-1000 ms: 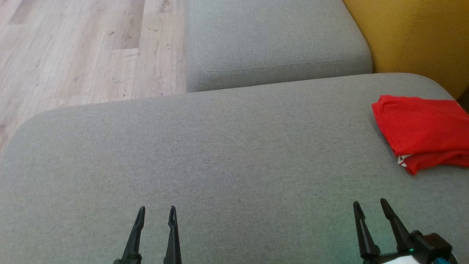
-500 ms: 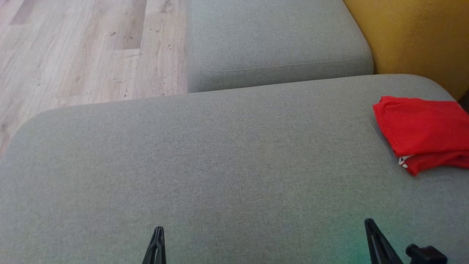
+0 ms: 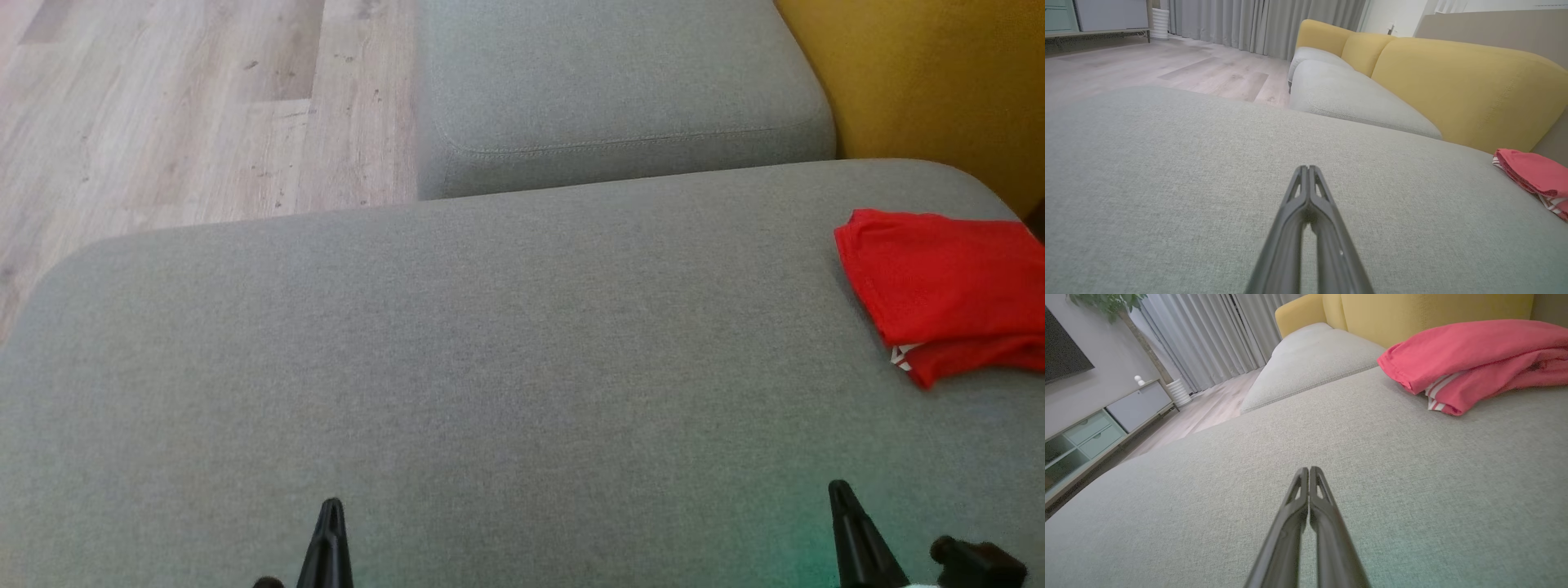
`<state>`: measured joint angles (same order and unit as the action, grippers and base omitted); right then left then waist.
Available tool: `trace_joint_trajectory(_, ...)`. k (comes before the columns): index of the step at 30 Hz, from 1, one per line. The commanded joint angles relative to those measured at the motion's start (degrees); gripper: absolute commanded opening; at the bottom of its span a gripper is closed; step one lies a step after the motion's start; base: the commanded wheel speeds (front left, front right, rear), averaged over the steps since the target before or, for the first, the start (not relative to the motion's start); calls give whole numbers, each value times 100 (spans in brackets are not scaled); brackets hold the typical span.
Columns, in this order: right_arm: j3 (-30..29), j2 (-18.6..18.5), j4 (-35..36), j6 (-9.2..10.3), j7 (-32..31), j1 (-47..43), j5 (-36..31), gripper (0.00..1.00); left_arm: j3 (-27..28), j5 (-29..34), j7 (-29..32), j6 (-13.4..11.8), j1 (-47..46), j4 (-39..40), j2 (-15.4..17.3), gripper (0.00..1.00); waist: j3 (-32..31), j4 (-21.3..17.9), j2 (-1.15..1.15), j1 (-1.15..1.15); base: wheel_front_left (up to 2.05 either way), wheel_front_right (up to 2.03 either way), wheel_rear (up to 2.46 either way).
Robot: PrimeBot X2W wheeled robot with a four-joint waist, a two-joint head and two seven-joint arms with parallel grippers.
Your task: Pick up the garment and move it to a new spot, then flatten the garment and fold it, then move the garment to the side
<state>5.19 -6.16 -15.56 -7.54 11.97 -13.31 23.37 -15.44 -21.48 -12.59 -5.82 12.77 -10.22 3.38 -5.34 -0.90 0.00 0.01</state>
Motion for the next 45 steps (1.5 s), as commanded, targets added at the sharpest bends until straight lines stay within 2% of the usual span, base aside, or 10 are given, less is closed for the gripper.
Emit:
trace_joint_trajectory(1,-46,-2,178,1,-29,339,200,0,113,-200,32,45,-281,141,49,0,9,2,0,0,0,0,0)
trace_joint_trajectory(45,-403,60,174,3,-686,983,2989,0,786,-3127,654,570,-927,-67,132,0,229,38,0,0,0,0,0)
